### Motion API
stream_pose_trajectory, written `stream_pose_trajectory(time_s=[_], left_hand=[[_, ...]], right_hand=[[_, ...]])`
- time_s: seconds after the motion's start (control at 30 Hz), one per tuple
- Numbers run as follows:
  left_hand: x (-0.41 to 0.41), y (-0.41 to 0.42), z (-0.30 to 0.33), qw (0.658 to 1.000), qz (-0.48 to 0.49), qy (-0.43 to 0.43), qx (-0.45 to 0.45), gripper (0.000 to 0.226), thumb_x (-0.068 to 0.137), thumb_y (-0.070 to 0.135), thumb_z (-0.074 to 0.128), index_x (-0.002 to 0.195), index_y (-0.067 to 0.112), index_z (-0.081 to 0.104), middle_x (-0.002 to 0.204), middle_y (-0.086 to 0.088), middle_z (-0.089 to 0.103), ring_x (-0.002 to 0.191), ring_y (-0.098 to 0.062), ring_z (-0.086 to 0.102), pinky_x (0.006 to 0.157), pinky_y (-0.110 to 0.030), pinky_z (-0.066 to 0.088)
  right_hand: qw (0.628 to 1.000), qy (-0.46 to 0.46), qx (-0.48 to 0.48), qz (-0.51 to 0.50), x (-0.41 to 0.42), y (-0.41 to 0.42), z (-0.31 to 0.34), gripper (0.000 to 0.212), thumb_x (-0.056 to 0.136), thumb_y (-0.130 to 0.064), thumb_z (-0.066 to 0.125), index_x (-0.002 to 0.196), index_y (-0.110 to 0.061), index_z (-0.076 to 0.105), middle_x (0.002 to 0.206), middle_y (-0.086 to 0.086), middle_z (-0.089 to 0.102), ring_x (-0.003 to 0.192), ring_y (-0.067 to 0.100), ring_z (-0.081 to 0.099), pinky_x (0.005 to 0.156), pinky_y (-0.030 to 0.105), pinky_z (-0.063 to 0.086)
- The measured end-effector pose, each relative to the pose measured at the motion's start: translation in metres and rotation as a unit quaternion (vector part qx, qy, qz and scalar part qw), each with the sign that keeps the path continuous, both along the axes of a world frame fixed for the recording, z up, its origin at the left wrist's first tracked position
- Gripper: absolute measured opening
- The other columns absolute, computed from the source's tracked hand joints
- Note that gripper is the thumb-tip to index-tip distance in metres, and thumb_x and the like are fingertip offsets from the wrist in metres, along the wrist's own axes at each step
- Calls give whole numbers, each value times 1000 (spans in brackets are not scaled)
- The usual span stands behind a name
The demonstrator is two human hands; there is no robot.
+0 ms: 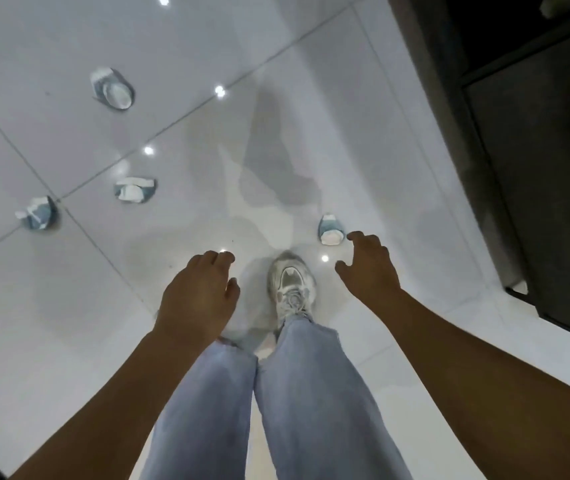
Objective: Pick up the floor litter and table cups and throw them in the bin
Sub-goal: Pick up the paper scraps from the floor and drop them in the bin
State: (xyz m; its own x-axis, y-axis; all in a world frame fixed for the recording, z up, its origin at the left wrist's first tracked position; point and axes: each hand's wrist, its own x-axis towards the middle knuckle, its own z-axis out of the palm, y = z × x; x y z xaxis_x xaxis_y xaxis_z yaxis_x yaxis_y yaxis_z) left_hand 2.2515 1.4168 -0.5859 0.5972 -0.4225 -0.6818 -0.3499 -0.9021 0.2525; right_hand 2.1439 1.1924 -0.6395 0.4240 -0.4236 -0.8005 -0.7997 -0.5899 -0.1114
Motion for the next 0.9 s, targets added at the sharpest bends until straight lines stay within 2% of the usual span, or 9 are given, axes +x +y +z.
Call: stream_pose_trajectory(time_s=[0.17,0.3,0.43,0.57,0.63,0.73,0.9], left_hand=[[-11,0,-88,1000,-9,0,-5,36,95,29,46,130,20,48,126,3,54,118,-15,46,81,-29,43],[-21,6,-141,1000,-13,13,-15,38,96,30,47,132,21,48,130,4,53,122,-14,45,83,-29,43],[-29,12,-172,998,-7,51,-22,39,96,31,48,134,22,47,133,5,52,124,-14,44,88,-30,44],[-27,15,-176,997,-20,74,-32,40,97,32,46,136,22,45,135,5,50,125,-13,42,91,-28,43],[-22,13,-166,997,-13,71,-41,39,97,31,46,135,21,45,134,4,51,123,-14,43,89,-28,43],[-12,7,-142,997,-7,60,-54,37,97,30,47,133,21,46,130,2,53,119,-16,47,86,-28,44],[13,12,-89,996,-7,67,-50,40,94,22,50,133,17,44,128,-2,52,116,-19,47,87,-37,49]], right_hand=[[1000,6,-9,11,-3,-6,-114,62,90,-29,61,141,-14,29,138,13,35,121,35,40,88,43,46],[999,-7,-39,-5,-13,-1,-181,74,86,-35,67,144,-16,24,143,12,28,124,34,35,87,42,45],[992,-71,-91,-58,-21,9,-216,62,84,-20,68,136,-13,35,136,12,32,119,31,36,75,35,44],[988,-110,-84,-73,-15,19,-212,48,86,-10,61,131,-10,43,130,12,40,119,27,40,84,37,48],[991,-118,-58,-32,-10,27,-196,48,86,-9,62,130,-11,45,128,11,43,120,27,40,85,37,47],[991,-133,5,36,1,49,-159,58,85,-13,67,138,-14,42,133,8,43,123,24,39,91,34,46],[966,-190,65,160,27,97,-80,60,83,-17,71,137,-11,44,132,6,50,122,21,45,94,30,47]])
